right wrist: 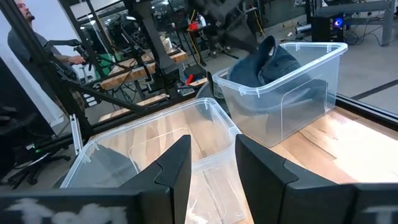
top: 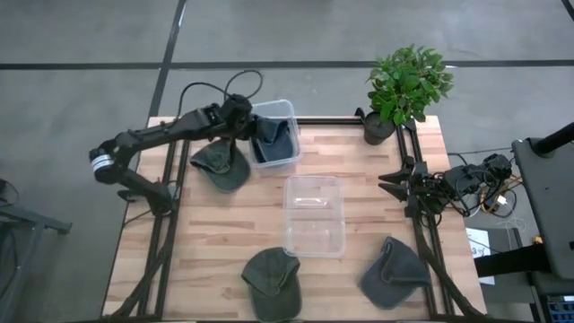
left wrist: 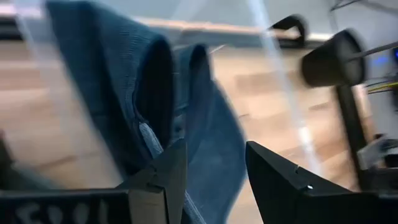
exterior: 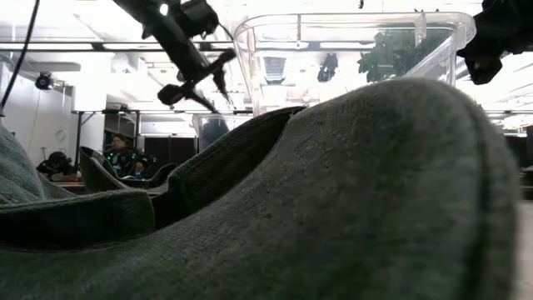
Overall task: Pick & Place hat
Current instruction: Put the left blue cap into the top transparent bin, then put the blue cap into the top transparent bin
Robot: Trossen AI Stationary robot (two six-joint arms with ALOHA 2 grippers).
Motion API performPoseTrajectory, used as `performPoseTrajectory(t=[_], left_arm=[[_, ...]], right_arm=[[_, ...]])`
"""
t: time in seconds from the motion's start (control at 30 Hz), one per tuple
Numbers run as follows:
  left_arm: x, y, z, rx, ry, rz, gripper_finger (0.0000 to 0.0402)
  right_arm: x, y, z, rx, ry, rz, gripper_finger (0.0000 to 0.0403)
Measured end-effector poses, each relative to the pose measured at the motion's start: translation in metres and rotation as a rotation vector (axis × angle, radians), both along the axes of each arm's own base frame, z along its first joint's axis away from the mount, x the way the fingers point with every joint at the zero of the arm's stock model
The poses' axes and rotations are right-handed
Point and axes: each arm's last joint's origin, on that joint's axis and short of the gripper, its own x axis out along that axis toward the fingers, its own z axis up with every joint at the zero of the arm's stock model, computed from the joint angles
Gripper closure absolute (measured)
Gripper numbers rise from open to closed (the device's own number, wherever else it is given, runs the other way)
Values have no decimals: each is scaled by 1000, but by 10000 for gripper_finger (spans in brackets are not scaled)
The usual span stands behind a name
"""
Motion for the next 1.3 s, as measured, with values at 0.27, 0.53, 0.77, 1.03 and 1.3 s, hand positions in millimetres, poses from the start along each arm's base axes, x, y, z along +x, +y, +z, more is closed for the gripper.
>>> performPoseTrajectory(t=[0.27, 0.53, 0.77, 1.03, 1.3], left_arm=[[7, 6, -10, -53, 64, -36, 245], [12, 18, -32, -147, 165, -53, 245], [16, 19, -15, -126, 128, -64, 245], [4, -8, 83, 94, -106, -170, 245], [-30, -90, 120, 165, -191, -322, 245]], right_arm=[[0, 0, 0, -2, 0, 0, 284], [0, 0, 0, 2, 0, -1, 284], [0, 0, 0, 8, -2, -1, 284], [0, 0, 4, 25, -38, 7, 284], [1, 3, 6, 253, -82, 72, 284]])
